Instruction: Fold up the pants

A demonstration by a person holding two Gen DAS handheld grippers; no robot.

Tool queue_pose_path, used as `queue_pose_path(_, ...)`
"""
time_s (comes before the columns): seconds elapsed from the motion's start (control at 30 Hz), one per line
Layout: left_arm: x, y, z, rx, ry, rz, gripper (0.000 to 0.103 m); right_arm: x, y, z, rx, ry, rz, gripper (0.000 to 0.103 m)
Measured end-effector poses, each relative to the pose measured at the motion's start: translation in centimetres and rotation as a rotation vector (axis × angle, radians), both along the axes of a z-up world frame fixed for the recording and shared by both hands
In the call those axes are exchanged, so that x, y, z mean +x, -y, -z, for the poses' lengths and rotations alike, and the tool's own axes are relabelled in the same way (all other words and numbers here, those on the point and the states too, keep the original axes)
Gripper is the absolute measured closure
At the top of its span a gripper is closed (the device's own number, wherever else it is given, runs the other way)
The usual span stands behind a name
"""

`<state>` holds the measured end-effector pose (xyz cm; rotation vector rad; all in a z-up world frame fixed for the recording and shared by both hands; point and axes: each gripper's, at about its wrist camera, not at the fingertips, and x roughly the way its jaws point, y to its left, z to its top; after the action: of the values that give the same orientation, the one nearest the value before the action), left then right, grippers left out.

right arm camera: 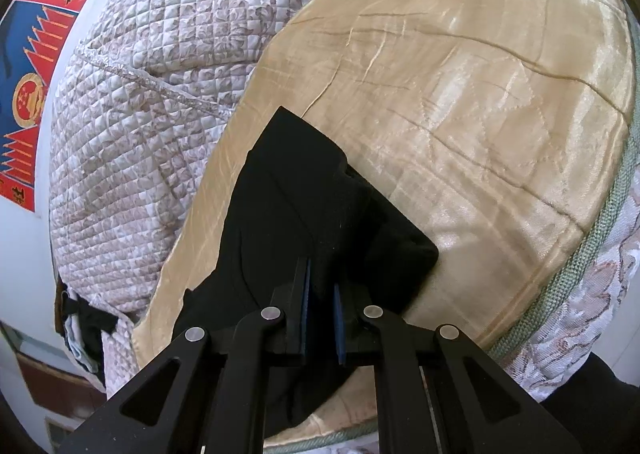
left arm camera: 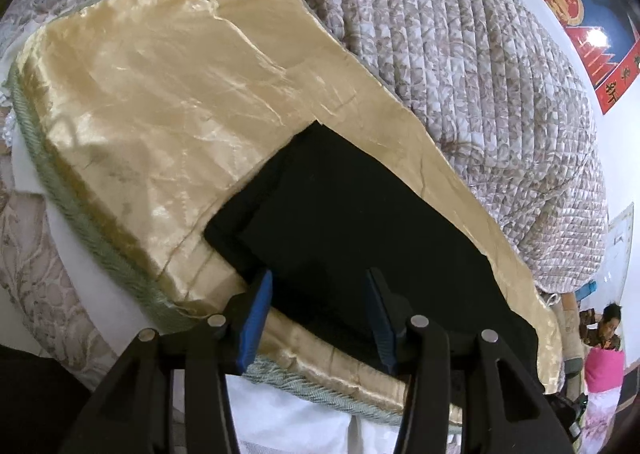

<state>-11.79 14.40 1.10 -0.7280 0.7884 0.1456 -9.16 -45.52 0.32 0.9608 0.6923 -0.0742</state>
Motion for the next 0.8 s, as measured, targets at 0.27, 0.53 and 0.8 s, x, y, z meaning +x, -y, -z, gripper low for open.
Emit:
queue_pose_path(0.27, 0.7, -0.1, -0.3, 0.074, -0.008, -0.034, 0.053, 0.1, 0.0, -0.1, 0.000, 0.000, -0.001, 0.093)
queue_pose_path(0.53, 2.5, 0.1, -0.7, 0.159, -0.058, -0.049, 0.096, 0.0, 0.0, -0.1, 0.000, -0.001, 0.001, 0.093)
queue_pose_path(0.8, 1.8, 1.2, -4.9, 0.294, -0.014, -0.027, 0.099, -0.6, -0.8, -1.8, -0.063, 0.038, -0.008, 0.095)
